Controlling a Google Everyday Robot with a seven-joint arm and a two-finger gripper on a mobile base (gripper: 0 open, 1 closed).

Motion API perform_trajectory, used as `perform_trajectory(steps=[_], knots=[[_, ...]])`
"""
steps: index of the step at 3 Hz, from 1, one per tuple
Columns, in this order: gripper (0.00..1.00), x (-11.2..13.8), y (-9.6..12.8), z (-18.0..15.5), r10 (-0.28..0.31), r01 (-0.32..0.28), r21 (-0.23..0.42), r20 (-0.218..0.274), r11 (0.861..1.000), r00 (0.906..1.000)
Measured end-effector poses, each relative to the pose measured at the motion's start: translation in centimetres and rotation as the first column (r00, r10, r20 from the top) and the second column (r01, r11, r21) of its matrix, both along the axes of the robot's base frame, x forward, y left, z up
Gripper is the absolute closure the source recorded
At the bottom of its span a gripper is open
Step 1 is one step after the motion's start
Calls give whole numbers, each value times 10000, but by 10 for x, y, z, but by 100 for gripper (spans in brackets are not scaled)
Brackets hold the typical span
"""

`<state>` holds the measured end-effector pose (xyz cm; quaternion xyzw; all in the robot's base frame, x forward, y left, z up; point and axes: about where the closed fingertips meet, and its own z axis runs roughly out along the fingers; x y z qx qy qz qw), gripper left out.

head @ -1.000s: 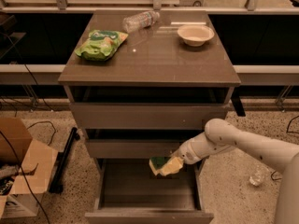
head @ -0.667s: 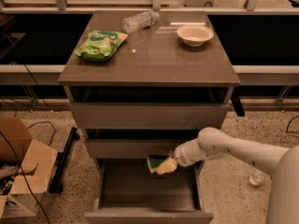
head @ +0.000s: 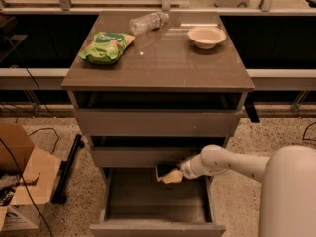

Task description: Place sponge into bottom drawer

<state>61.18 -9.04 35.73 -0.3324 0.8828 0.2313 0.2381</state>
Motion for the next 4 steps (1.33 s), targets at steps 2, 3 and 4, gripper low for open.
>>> perform_trajectory(steps=[2, 3, 4], knots=[[100, 0, 3, -10, 77, -82, -291, -174, 9995, 9998], [100, -7, 2, -48, -507, 497, -185, -587, 9986, 9970], [100, -25, -2, -102, -1250, 1257, -14, -1187, 9921, 9850]])
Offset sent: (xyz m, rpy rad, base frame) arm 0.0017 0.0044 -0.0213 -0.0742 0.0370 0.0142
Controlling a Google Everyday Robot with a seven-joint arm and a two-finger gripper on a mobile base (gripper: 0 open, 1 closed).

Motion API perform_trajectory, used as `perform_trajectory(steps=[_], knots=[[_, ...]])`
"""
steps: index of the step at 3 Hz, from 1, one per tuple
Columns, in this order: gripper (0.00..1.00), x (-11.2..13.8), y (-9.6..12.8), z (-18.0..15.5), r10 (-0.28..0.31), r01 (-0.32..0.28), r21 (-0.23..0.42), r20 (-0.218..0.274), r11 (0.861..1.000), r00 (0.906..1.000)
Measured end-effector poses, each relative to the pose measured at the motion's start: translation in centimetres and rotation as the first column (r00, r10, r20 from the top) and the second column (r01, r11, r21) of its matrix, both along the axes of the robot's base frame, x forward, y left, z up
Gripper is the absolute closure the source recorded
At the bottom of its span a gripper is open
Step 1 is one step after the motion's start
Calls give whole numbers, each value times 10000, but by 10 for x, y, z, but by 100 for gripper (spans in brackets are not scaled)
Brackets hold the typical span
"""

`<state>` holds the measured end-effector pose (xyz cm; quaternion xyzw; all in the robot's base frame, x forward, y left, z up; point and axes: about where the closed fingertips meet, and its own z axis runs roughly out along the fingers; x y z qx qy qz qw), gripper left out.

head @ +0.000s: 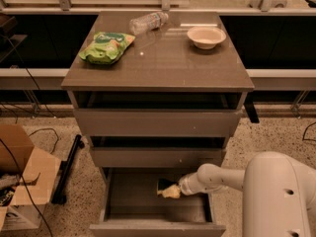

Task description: Place sponge into bottom drawer

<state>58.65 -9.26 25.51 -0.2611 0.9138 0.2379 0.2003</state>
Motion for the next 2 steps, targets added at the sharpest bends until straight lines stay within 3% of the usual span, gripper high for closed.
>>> perform_trajectory(steps=[1, 2], knots=[[100, -12, -2, -45, -703, 712, 248, -347, 9972, 9969], [84, -15, 4, -74, -1245, 1260, 324, -448, 9915, 9912]])
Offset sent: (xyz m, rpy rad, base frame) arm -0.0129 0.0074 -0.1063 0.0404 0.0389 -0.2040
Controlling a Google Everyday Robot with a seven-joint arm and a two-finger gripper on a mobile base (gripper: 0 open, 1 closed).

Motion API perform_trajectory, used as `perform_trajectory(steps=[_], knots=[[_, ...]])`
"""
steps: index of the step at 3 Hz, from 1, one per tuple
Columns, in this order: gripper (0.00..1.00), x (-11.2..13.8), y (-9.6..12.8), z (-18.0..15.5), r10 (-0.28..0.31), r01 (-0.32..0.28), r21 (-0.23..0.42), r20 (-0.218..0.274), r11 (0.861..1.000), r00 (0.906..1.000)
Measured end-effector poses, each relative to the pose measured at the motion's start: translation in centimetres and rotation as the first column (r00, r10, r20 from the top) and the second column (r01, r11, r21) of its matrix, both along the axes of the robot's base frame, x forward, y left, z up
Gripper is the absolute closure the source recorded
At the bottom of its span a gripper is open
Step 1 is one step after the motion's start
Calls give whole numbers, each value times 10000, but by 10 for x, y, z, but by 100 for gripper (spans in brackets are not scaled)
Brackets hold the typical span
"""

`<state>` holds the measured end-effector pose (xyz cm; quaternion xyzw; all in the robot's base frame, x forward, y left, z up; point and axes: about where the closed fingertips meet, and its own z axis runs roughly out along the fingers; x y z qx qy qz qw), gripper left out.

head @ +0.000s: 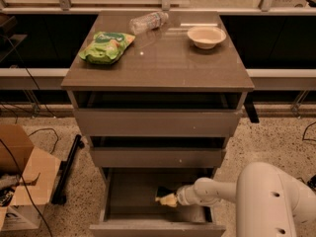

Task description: Place sponge into bottom drawer

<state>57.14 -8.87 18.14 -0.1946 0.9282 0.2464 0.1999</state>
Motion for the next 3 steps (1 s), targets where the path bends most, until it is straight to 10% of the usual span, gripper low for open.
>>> perform_trajectory(steps=[3], knots=[[15, -6, 17, -28, -327, 326, -47, -299, 9995, 9990]])
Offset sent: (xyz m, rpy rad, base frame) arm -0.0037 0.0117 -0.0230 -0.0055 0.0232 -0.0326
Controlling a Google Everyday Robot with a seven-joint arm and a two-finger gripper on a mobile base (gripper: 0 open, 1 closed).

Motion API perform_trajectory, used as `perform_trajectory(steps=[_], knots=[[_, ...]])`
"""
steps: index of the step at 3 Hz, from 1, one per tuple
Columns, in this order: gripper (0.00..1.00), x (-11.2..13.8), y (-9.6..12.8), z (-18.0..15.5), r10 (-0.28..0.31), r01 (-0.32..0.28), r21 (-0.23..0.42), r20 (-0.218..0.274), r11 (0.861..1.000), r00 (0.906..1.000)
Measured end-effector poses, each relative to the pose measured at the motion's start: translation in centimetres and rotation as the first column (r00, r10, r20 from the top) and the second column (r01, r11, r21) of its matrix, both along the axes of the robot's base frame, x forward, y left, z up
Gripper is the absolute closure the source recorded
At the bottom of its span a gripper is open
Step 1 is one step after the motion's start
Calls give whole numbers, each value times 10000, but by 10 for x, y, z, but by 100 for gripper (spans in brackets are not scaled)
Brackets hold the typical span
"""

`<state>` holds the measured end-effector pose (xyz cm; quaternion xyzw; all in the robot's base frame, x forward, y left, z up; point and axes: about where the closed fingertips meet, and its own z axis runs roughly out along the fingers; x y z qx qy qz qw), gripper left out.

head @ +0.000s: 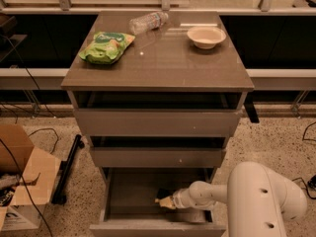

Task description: Place sponge into bottom drawer

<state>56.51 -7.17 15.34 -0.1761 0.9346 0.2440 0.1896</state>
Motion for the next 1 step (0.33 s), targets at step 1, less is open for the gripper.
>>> perform_trajectory(steps=[1], knots=[[0, -1, 1, -1, 17, -17, 10, -17, 10000, 10000]])
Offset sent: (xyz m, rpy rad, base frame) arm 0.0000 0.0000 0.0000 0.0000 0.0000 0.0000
